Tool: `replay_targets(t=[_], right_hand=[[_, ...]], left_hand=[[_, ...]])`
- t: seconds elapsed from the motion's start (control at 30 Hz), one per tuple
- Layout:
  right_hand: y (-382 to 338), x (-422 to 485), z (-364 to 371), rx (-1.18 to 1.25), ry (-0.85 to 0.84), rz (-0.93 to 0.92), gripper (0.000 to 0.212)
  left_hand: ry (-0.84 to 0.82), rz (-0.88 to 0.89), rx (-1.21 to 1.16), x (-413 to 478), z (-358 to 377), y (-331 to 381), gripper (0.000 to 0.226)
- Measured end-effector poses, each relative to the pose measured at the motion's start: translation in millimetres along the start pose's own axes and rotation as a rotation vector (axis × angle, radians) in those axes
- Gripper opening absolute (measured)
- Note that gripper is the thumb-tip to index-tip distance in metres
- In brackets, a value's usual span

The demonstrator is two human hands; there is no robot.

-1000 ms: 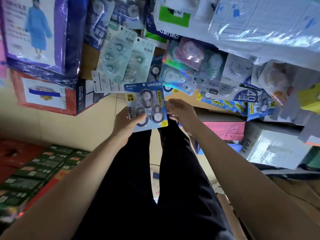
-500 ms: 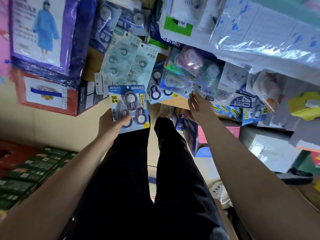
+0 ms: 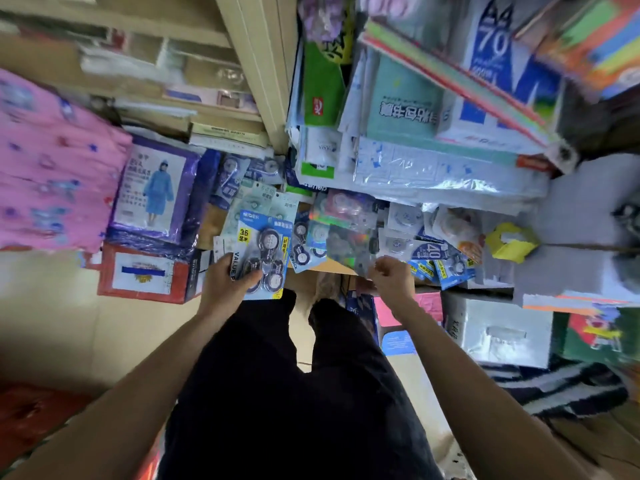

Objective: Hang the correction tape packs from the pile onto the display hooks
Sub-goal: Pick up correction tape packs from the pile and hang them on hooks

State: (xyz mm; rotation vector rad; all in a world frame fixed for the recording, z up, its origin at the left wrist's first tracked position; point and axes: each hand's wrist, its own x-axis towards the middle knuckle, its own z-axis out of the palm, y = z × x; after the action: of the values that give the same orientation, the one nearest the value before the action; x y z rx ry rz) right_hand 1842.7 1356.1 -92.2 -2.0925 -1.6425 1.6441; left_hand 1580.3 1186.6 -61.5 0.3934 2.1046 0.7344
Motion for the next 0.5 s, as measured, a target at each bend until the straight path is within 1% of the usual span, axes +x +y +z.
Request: replay_targets(t=[0.07,0.13,0.23,0.3,0.37,0.43,0.5], right_hand=[[-20,-12,-17,-0.047,0.011,-0.087,0.006],[-41,-24,-33,-0.101,0.020,-0.200,0.009],[-75,-44,-56,-0.146,-0.005,-0.350,0.009],[-97,-63,-72,-0.174,-0.002,-0.437,0.008],[-122,-78,-88,-0.169,0.016,-0.529,0.015],[-156,-99,-105,-0.156,0.052,-0.621,0.024],[-189,-120,-121,-0.154,0.091,-0.698,0.023]], left_hand=[[0.028,0.062,0.038,-13,-10,20,0.025],[0.053,0.127,0.056,-25,-22,38,0.033],[0.067,0.236,0.085,-39,-44,69,0.029],[0.074,0.334,0.075,-51,-61,94,0.034],[0.109,0.424,0.074,-59,-82,121,0.029],[0.170,0.553,0.043,-66,-107,155,0.025],[0.190,0.701,0.027,-72,-133,191,0.026]])
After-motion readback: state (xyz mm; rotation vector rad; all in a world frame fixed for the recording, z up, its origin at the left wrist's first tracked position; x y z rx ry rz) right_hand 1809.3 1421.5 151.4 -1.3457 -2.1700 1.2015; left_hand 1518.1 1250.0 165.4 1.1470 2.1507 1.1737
